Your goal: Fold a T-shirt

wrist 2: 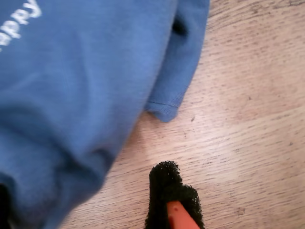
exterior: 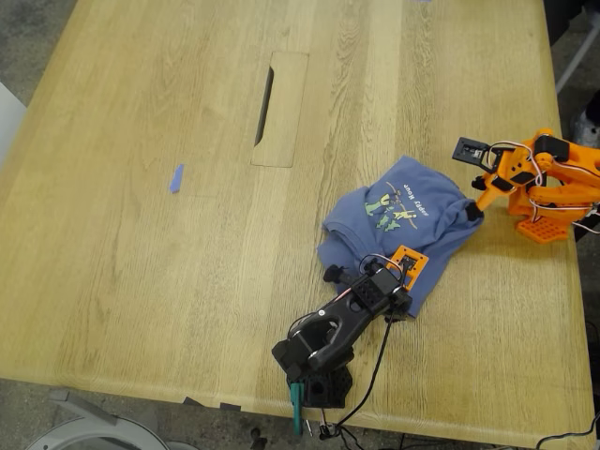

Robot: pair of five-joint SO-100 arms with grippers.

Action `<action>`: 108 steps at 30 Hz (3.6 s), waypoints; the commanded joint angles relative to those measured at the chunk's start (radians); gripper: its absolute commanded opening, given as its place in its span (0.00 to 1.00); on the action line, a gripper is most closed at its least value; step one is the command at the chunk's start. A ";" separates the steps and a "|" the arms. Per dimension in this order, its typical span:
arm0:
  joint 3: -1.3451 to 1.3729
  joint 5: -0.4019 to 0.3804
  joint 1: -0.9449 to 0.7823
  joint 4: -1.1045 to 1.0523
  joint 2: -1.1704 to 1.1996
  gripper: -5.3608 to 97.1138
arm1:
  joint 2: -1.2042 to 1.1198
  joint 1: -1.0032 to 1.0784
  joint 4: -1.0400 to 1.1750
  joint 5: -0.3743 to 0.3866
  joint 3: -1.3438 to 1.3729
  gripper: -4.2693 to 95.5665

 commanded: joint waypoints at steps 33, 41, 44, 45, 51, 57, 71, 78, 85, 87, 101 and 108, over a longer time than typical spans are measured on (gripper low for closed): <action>0.092 0.140 -0.416 -0.963 -0.046 0.26 | -1.083 -0.279 -0.798 0.002 -0.634 0.04; 0.089 0.074 -0.474 -1.078 -0.158 0.14 | -1.207 -0.319 -0.862 0.017 -0.696 0.04; 0.095 0.044 -0.471 -1.114 -0.218 0.10 | -1.200 -0.344 -0.897 0.028 -0.635 0.04; 0.097 0.038 -0.471 -1.132 -0.242 0.09 | -1.190 -0.351 -0.907 0.031 -0.609 0.04; 0.091 0.006 -0.492 -1.189 -0.350 0.05 | -1.081 -0.376 -0.933 0.040 -0.420 0.04; 0.107 0.009 -0.617 -1.207 -0.380 0.05 | -0.897 -0.383 -0.893 0.048 -0.227 0.04; 0.098 0.005 -0.874 -1.186 -0.371 0.05 | -0.382 -0.316 -0.623 0.049 0.098 0.04; 0.097 0.003 -0.945 -1.124 -0.304 0.05 | -0.158 -0.255 -0.437 0.048 0.133 0.04; 0.031 0.011 -0.894 -0.951 -0.150 0.05 | -0.255 -0.201 -0.417 0.031 -0.081 0.04; -0.014 0.012 -0.851 -0.896 -0.121 0.05 | -0.336 -0.199 -0.426 0.026 -0.179 0.04; -0.112 0.014 -0.459 -0.890 -0.247 0.05 | -1.054 -0.282 -0.890 0.005 -0.571 0.04; -0.029 0.008 -0.489 -1.031 -0.354 0.05 | -1.092 -0.359 -1.037 0.021 -0.405 0.04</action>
